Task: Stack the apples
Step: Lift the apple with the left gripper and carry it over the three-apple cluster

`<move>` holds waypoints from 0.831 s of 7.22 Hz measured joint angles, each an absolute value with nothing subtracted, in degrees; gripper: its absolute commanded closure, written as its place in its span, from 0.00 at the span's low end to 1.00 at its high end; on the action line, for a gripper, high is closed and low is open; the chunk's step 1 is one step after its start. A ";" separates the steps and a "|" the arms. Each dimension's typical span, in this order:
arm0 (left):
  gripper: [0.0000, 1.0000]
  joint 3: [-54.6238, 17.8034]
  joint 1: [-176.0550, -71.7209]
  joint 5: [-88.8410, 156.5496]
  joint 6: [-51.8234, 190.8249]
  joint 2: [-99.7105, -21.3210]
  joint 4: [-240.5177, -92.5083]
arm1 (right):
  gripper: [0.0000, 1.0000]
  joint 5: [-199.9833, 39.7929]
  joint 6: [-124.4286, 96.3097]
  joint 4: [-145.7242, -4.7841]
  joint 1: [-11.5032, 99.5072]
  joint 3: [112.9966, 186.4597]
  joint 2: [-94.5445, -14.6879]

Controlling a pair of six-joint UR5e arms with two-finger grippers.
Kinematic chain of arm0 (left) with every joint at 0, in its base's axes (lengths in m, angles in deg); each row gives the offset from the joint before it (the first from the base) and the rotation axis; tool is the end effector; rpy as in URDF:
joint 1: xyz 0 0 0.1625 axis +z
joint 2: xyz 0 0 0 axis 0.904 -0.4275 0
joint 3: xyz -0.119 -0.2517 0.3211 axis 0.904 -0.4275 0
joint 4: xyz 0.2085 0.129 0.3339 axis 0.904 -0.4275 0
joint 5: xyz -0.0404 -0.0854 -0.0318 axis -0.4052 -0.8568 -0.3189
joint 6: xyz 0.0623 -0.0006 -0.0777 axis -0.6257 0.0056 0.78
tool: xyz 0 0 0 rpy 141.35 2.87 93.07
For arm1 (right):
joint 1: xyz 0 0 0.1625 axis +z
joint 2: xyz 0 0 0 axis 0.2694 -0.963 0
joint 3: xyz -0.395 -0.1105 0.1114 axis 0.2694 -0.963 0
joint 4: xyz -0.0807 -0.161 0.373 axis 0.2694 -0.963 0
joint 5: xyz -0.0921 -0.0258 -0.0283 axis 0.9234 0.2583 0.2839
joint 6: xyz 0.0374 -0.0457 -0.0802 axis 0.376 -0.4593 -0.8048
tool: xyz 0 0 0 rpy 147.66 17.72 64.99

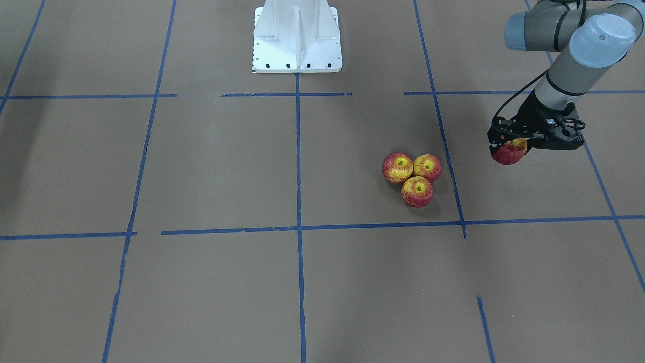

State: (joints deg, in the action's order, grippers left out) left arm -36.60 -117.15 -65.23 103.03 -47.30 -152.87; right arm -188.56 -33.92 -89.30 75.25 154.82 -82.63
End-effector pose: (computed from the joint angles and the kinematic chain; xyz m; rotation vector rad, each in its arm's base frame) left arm 0.2589 -0.4725 0.4215 0.1260 0.8181 0.0017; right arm 0.0740 -0.4322 0.6581 0.0164 -0.7239 -0.0376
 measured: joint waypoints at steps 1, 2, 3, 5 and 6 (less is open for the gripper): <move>1.00 -36.73 -115.48 -65.32 107.23 -51.10 -151.17 | 0.00 -188.56 -33.93 -89.30 75.25 154.82 -82.63; 1.00 -36.11 -113.02 -65.34 111.18 -54.44 -150.13 | 0.00 -188.56 -33.92 -89.30 75.25 154.82 -82.63; 1.00 -34.67 -110.65 -65.31 114.70 -57.39 -149.68 | 0.00 -188.56 -33.91 -89.30 75.25 154.82 -82.65; 1.00 -32.47 -107.23 -65.17 118.96 -60.72 -149.51 | 0.00 -188.56 -33.92 -89.30 75.25 154.82 -82.65; 1.00 -31.84 -106.60 -65.03 119.53 -61.33 -149.51 | 0.00 -188.56 -33.94 -89.30 75.25 154.82 -82.64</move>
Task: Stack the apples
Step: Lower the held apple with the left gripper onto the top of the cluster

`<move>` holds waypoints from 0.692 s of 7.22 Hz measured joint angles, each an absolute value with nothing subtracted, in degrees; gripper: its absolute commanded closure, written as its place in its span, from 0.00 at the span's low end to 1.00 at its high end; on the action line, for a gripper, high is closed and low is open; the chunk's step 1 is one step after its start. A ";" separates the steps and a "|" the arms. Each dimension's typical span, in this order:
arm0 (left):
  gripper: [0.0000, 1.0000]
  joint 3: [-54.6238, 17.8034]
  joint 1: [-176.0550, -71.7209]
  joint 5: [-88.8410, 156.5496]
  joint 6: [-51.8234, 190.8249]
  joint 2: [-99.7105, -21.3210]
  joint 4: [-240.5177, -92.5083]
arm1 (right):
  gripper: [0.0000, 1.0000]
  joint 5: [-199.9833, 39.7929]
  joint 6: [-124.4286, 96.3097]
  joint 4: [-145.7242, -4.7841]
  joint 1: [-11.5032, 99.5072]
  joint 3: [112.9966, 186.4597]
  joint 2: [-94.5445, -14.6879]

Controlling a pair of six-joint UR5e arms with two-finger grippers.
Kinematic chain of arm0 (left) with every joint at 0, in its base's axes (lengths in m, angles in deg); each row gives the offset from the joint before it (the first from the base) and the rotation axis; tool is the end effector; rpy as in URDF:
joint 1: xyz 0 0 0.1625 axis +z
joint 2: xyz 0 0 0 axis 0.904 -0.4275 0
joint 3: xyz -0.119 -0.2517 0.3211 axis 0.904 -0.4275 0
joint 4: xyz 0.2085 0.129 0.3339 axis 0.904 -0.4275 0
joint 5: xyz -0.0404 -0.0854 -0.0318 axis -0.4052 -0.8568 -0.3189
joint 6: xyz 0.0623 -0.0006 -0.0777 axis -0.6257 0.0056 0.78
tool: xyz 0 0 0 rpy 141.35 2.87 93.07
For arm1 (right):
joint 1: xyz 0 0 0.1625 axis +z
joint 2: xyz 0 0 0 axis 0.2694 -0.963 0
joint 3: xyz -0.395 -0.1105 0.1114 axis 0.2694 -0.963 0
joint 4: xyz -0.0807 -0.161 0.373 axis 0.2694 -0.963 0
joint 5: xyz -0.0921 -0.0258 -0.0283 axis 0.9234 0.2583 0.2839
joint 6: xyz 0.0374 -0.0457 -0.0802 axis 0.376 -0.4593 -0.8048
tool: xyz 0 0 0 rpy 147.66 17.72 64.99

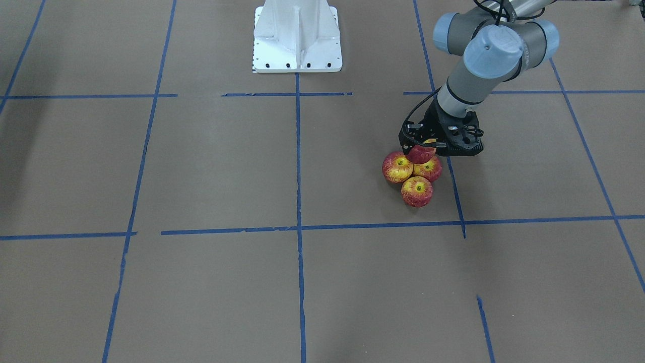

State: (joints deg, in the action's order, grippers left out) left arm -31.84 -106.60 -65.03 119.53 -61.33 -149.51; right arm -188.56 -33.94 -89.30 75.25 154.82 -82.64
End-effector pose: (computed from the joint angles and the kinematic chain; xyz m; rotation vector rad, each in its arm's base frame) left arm 0.3923 -0.4635 0.3293 -0.0048 0.9029 -0.0667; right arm 0.0740 -0.4321 0.6582 0.0163 -0.7239 -0.0378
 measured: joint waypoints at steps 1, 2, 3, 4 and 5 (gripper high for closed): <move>1.00 -31.60 -106.43 -64.87 119.65 -61.73 -149.49 | 0.00 -188.56 -33.92 -89.30 75.25 154.82 -82.63; 1.00 -31.37 -106.51 -64.34 119.50 -61.99 -149.49 | 0.00 -188.56 -33.93 -89.30 75.25 154.82 -82.63; 1.00 -31.07 -106.68 -63.64 119.27 -62.18 -149.52 | 0.00 -188.56 -33.94 -89.30 75.25 154.82 -82.63; 1.00 -30.77 -106.91 -62.91 119.14 -62.41 -149.58 | 0.00 -188.56 -33.94 -89.30 75.25 154.82 -82.63; 1.00 -30.04 -107.15 -61.83 119.04 -62.92 -149.66 | 0.00 -188.56 -33.95 -89.30 75.25 154.82 -82.63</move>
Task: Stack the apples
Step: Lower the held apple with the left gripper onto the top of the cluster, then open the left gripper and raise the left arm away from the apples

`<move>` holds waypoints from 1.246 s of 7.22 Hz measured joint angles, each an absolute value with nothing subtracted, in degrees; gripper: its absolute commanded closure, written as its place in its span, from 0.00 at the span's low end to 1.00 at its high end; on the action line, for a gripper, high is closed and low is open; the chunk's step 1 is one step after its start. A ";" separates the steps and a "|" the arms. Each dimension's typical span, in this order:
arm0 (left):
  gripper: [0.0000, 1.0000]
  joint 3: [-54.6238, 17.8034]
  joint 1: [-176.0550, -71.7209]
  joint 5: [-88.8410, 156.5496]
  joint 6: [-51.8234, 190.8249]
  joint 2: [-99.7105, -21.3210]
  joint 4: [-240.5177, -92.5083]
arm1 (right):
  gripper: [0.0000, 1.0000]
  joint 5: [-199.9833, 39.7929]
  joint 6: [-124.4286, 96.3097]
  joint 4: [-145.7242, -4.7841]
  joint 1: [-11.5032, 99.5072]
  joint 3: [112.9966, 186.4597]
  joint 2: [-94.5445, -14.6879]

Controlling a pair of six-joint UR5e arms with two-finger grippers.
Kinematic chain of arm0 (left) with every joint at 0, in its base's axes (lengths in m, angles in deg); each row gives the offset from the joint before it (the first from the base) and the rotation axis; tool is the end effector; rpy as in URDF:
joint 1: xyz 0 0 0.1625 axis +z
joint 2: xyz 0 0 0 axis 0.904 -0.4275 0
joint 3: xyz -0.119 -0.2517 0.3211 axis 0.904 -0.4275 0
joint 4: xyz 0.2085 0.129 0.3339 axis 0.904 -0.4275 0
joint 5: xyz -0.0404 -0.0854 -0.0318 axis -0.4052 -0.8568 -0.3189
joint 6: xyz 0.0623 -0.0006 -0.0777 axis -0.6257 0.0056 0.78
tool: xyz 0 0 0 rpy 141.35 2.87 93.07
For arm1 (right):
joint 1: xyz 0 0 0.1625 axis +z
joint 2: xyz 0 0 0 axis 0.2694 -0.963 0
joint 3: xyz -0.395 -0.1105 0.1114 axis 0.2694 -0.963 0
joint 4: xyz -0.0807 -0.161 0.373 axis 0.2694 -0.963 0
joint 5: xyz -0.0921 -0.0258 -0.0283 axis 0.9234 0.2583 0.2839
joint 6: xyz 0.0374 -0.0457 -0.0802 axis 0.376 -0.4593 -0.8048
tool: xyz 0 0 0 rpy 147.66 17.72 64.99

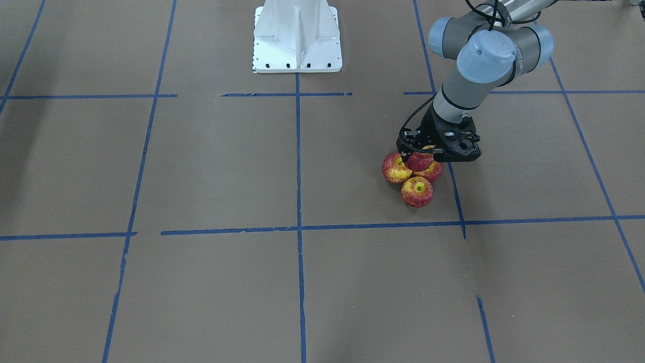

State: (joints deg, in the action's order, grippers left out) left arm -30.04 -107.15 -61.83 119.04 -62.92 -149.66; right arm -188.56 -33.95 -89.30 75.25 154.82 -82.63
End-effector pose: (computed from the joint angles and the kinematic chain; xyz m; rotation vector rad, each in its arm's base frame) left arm 0.3946 -0.4801 0.3282 0.0487 0.8760 -0.0905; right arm 0.0740 -0.4322 0.6581 0.0166 -0.7239 -0.0381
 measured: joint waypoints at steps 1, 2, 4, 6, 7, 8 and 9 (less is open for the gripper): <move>1.00 -28.65 -107.31 -60.97 118.98 -63.59 -149.86 | 0.00 -188.56 -33.93 -89.30 75.25 154.82 -82.63; 0.82 -27.47 -107.36 -60.62 118.95 -64.07 -150.10 | 0.00 -188.56 -33.93 -89.30 75.25 154.82 -82.63; 0.00 -27.02 -107.36 -60.44 119.07 -64.75 -149.93 | 0.00 -188.56 -33.92 -89.30 75.25 154.82 -82.63; 0.00 -27.49 -107.34 -60.41 119.50 -64.83 -149.77 | 0.00 -188.56 -33.94 -89.30 75.25 154.82 -82.63; 0.00 -27.84 -107.36 -60.40 119.61 -64.82 -149.72 | 0.00 -188.56 -33.92 -89.30 75.25 154.82 -82.63; 0.00 -28.44 -107.42 -60.43 119.68 -64.69 -149.63 | 0.00 -188.56 -33.91 -89.30 75.25 154.82 -82.63; 0.00 -29.62 -107.85 -60.42 119.58 -64.47 -149.02 | 0.00 -188.56 -33.92 -89.30 75.25 154.82 -82.63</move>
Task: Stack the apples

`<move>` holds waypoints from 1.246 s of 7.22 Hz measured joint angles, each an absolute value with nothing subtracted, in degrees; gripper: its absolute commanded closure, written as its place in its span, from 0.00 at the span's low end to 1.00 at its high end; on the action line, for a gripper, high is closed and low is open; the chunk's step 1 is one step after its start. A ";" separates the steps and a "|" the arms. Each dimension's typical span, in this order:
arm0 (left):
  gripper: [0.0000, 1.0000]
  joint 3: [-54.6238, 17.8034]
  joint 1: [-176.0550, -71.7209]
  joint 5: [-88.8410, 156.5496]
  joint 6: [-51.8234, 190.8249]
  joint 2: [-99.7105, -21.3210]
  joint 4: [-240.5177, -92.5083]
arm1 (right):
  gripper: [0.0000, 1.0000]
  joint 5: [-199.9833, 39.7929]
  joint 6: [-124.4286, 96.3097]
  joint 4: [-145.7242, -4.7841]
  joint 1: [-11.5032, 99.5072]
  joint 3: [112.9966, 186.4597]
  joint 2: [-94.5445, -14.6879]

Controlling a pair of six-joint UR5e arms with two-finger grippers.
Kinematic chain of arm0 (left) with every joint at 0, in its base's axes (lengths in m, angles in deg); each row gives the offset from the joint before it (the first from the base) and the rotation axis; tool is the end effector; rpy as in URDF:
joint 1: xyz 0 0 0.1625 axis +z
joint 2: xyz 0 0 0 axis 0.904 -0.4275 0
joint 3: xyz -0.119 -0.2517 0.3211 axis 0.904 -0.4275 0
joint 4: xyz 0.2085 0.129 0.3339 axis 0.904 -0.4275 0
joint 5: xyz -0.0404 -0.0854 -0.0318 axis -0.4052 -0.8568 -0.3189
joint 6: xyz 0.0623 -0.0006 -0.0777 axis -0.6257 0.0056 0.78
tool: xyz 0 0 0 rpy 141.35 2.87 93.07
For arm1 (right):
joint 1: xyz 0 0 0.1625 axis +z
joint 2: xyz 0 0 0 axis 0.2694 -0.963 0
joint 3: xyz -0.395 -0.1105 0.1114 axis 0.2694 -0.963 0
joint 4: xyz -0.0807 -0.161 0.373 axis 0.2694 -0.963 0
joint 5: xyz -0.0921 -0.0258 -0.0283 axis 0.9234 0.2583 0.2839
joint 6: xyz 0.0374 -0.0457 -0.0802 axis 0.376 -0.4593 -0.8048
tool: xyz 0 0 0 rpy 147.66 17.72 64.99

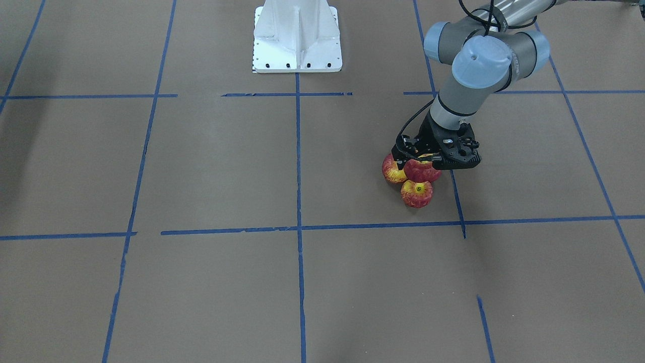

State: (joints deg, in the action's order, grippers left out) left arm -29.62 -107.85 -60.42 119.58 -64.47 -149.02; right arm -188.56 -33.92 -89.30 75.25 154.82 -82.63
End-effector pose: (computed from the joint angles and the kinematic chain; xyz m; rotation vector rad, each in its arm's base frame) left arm 0.3922 -0.4912 0.3171 0.0752 0.8710 -0.1184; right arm 0.0740 -0.4322 0.6581 0.0164 -0.7239 -0.0376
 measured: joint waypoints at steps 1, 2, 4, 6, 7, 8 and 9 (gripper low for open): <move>0.00 -31.59 -109.12 -60.39 119.15 -64.22 -147.96 | 0.00 -188.56 -33.94 -89.30 75.25 154.82 -82.63; 0.00 -33.97 -111.52 -60.39 117.85 -63.78 -147.12 | 0.00 -188.56 -33.93 -89.30 75.25 154.82 -82.63; 0.00 -38.64 -117.64 -60.74 111.16 -60.10 -145.89 | 0.00 -188.56 -33.90 -89.30 75.25 154.82 -82.63; 0.00 -41.26 -125.26 -63.40 95.20 -52.46 -145.88 | 0.00 -188.56 -33.90 -89.30 75.25 154.82 -82.63; 0.00 -40.33 -131.20 -67.76 84.32 -48.93 -145.95 | 0.00 -188.56 -33.90 -89.30 75.25 154.82 -82.63; 0.00 -38.09 -137.54 -71.90 73.01 -46.01 -145.95 | 0.00 -188.56 -33.90 -89.30 75.25 154.82 -82.63; 0.00 -35.25 -143.31 -74.25 62.34 -43.71 -145.83 | 0.00 -188.56 -33.90 -89.30 75.25 154.82 -82.63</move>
State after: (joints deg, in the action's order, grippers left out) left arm -35.25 -143.31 -74.25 62.34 -43.71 -145.83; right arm -188.56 -33.90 -89.30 75.25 154.82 -82.63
